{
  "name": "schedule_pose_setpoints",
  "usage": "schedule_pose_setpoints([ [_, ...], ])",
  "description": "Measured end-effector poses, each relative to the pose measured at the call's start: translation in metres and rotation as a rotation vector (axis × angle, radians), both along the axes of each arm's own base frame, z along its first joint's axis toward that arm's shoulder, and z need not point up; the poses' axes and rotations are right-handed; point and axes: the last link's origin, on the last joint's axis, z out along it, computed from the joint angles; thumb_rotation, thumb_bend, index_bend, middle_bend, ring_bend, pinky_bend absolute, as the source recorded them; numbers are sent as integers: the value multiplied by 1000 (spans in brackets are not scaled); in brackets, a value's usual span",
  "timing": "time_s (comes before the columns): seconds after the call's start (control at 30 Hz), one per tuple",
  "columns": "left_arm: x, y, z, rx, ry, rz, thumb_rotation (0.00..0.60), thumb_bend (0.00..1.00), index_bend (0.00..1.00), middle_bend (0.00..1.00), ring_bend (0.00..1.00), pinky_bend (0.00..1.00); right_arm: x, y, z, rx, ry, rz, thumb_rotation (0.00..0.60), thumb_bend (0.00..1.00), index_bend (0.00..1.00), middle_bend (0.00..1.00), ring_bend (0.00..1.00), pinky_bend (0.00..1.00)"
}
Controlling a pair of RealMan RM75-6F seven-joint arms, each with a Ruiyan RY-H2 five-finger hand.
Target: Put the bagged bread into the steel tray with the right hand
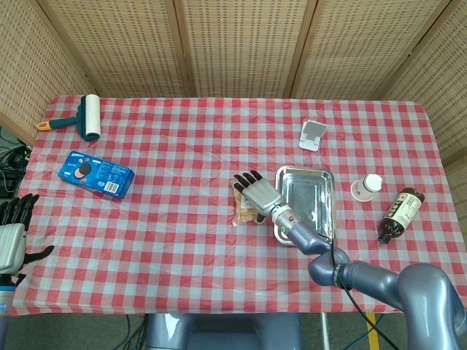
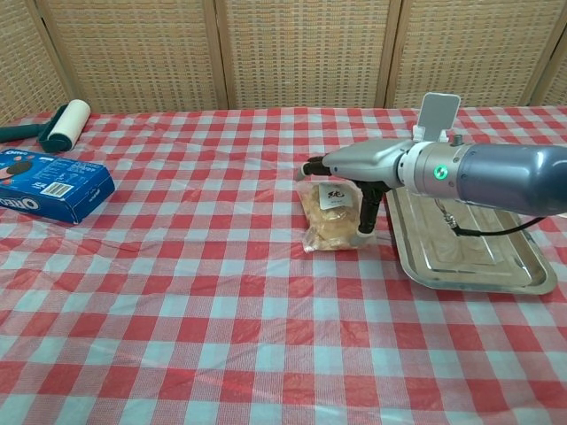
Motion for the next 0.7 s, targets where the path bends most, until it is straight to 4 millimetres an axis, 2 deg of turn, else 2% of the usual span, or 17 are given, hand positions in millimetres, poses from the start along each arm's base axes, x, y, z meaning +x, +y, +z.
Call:
schedule_pose_setpoints([
  [0.1,1,0,0,2,-1,-3,600,43,0,0,0,0,0,2,0,-12,1,6,600,97,287,247,164,54],
  [0.13,1,-1,0,2,-2,-3,600,43,0,0,0,0,-1,2,0,-17,-1,8,600,100,350,310,225,101],
  [0.23,1,-1,0,2,-4,-5,600,43,0,0,0,0,0,5,0,-36,-12,13,600,106,457,412,331,241],
  [0.3,2,-1,1,2,-5,-7,600,43,0,0,0,0,0,7,0,-49,-25,20,600,109,474,427,347,272],
  [0.53,3,-2,1,3,-11,-15,600,43,0,0,0,0,0,15,2,-57,-49,40,600,115,502,435,355,288],
  [0.7,4,-3,2,4,-14,-18,600,43,0,0,0,0,4,17,13,-74,-73,57,600,115,501,434,355,292],
])
